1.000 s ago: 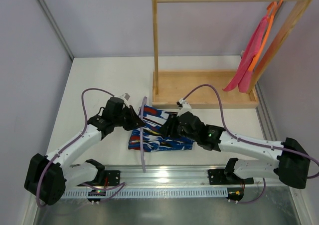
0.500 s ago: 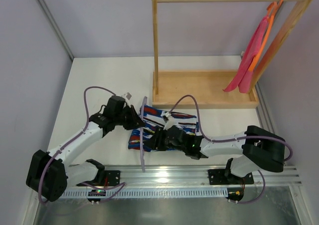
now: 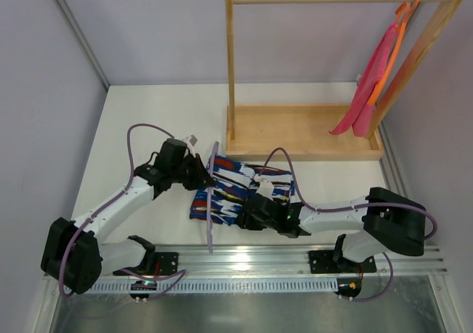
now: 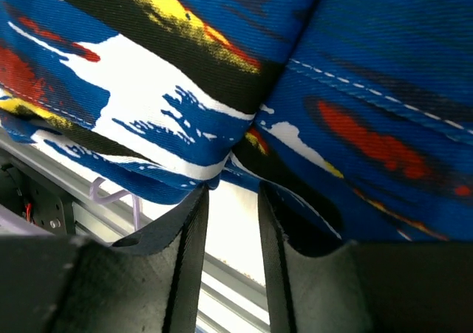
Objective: Place the trousers on the hanger
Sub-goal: Place trousers on hanger
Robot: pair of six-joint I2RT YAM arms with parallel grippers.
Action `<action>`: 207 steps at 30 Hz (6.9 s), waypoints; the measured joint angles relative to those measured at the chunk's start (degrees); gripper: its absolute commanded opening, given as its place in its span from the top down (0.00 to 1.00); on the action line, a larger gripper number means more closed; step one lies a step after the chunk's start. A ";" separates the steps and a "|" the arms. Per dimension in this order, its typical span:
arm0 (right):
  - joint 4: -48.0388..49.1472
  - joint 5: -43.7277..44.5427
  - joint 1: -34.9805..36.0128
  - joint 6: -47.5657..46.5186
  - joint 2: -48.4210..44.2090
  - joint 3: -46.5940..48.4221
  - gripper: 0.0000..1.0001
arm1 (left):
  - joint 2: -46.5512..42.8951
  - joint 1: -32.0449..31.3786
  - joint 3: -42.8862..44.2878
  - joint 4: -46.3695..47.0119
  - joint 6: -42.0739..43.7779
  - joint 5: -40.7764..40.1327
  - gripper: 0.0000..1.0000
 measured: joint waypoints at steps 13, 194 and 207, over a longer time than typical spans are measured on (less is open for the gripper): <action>-11.85 11.45 -1.44 7.23 -15.10 4.37 0.38 | 0.33 0.61 -2.32 5.03 -1.16 3.87 1.00; -1.40 -16.22 -17.99 -12.66 -5.53 9.20 0.96 | -30.67 18.40 -17.38 1.18 -6.36 0.15 0.50; -1.25 -14.34 -13.35 -10.25 -0.63 14.19 0.96 | -31.82 18.40 -20.48 5.57 -7.23 4.48 0.35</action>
